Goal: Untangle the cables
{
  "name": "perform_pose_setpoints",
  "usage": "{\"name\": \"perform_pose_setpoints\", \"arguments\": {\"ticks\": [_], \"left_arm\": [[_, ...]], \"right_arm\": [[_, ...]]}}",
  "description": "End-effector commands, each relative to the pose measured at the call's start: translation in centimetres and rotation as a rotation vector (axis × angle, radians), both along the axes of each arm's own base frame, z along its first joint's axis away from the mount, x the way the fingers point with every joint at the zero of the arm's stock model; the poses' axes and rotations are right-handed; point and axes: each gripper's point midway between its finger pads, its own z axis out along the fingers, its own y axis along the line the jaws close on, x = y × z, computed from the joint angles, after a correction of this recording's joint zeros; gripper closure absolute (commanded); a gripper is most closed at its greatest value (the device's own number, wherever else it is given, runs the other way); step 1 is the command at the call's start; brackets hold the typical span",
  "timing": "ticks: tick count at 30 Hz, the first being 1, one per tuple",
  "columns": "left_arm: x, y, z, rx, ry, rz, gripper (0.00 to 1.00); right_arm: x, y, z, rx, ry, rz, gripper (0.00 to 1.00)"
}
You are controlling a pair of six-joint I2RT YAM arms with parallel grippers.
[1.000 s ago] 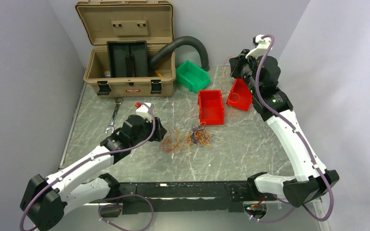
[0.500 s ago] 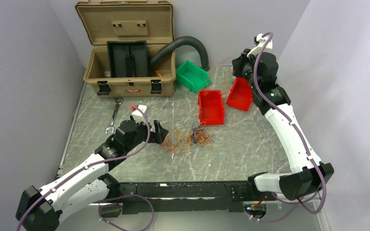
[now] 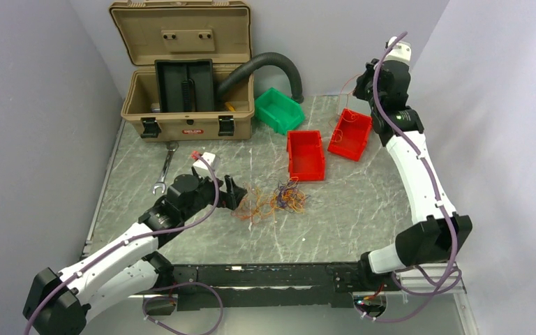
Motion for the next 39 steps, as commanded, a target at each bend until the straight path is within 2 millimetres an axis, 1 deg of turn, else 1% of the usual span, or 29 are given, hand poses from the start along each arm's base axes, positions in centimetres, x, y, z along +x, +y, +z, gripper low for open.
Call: {"name": "perform_pose_setpoints", "arguments": {"ticks": [1, 3, 8, 13, 14, 17, 21, 22, 23, 27, 31, 34, 39], "left_arm": [[-0.3, -1.8, 1.4, -0.045, -0.049, -0.093, 0.0], [-0.4, -2.1, 1.3, -0.048, -0.039, -0.107, 0.01], [-0.4, -2.3, 1.1, -0.047, -0.035, -0.115, 0.01], [0.0, -2.5, 1.3, -0.042, -0.036, -0.114, 0.01], [0.0, -2.5, 1.3, -0.043, -0.034, -0.112, 0.01], [0.0, -2.6, 1.3, -0.042, -0.033, -0.113, 0.01], [0.0, -2.5, 1.2, -0.042, -0.031, -0.112, 0.01], [0.0, -2.6, 1.3, -0.042, -0.032, -0.114, 0.01], [0.0, -2.6, 1.3, -0.041, -0.031, -0.115, 0.01], [0.1, -2.7, 1.4, -0.04, -0.029, -0.117, 0.01], [0.0, -2.7, 1.4, -0.04, -0.027, -0.12, 0.01], [0.1, -2.7, 1.4, -0.037, -0.026, -0.12, 0.01], [0.2, -2.8, 1.4, -0.033, -0.025, -0.12, 0.01]], "right_arm": [[1.5, -2.4, 1.1, 0.016, -0.032, -0.071, 1.0], [2.0, -3.4, 1.2, 0.022, -0.031, -0.091, 1.0], [2.7, -4.8, 3.0, 0.04, -0.059, -0.087, 1.0], [2.4, -4.5, 6.2, 0.054, -0.12, -0.049, 1.0], [2.3, -4.3, 7.2, 0.057, -0.14, -0.041, 1.0], [1.9, -4.1, 8.8, 0.062, -0.168, -0.026, 1.0], [1.6, -4.1, 10.0, 0.057, -0.191, -0.028, 1.0], [1.6, -5.3, 10.1, 0.055, -0.195, -0.052, 1.0], [1.7, -5.6, 10.2, 0.057, -0.196, -0.058, 1.0], [2.1, -6.2, 9.7, 0.061, -0.184, -0.066, 1.0], [2.6, -6.5, 8.3, 0.068, -0.159, -0.068, 1.0], [3.0, -6.8, 6.5, 0.075, -0.13, -0.073, 1.0], [4.1, -7.2, 2.7, 0.09, -0.07, -0.077, 1.0]]}}
